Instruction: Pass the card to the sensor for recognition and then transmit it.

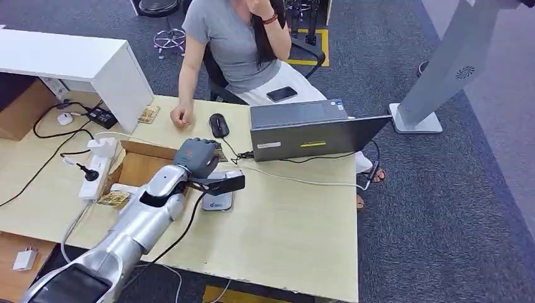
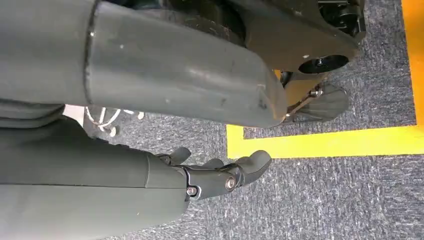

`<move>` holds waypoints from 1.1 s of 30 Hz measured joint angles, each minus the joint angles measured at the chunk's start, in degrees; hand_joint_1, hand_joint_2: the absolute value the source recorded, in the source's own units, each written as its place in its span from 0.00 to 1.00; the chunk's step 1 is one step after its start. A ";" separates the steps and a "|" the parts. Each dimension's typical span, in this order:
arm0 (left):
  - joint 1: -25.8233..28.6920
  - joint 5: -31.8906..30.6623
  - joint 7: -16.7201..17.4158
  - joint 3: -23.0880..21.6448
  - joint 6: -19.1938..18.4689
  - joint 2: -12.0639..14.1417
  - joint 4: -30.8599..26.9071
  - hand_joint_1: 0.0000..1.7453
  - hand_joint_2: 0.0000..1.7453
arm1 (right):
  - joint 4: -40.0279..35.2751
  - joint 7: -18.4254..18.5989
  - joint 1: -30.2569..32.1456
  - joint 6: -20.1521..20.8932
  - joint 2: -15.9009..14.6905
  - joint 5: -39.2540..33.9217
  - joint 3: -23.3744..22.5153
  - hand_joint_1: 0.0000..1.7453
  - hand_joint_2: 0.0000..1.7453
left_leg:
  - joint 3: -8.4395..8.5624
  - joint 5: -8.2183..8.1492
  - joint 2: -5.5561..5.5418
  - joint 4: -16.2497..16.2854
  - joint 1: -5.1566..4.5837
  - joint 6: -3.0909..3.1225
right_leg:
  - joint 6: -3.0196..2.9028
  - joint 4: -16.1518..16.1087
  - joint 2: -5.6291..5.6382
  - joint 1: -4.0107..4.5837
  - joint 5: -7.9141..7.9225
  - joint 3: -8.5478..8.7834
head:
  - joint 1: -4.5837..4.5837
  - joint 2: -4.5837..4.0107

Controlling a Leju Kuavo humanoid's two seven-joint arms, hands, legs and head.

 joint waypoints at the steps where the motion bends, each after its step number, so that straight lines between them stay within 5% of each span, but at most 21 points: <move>1: -0.03 0.00 0.02 -0.17 0.00 0.00 0.17 1.00 1.00 | 0.00 0.00 0.00 0.00 0.00 0.00 0.00 0.00 0.00 | 0.00 0.00 0.00 0.00 0.00 0.00 | 0.00 0.00 0.00 0.00 0.00 0.00 | -0.02 0.00; 23: -3.99 3.58 2.05 -7.36 -10.18 -1.53 7.06 1.00 1.00 | 0.00 0.13 -0.06 -0.26 0.24 0.42 -1.86 0.00 0.00 | 0.01 0.00 -0.02 0.00 0.00 0.00 | 0.00 0.00 -0.02 0.00 0.00 0.02 | 0.00 0.00; 33: -5.76 3.87 3.19 -7.56 -10.84 -2.25 10.01 1.00 1.00 | 0.00 0.37 -0.10 -0.26 0.28 0.52 -2.32 0.00 0.00 | 0.03 0.06 -0.01 0.00 0.00 0.05 | -0.04 0.01 -0.03 0.00 0.05 0.05 | 0.00 0.00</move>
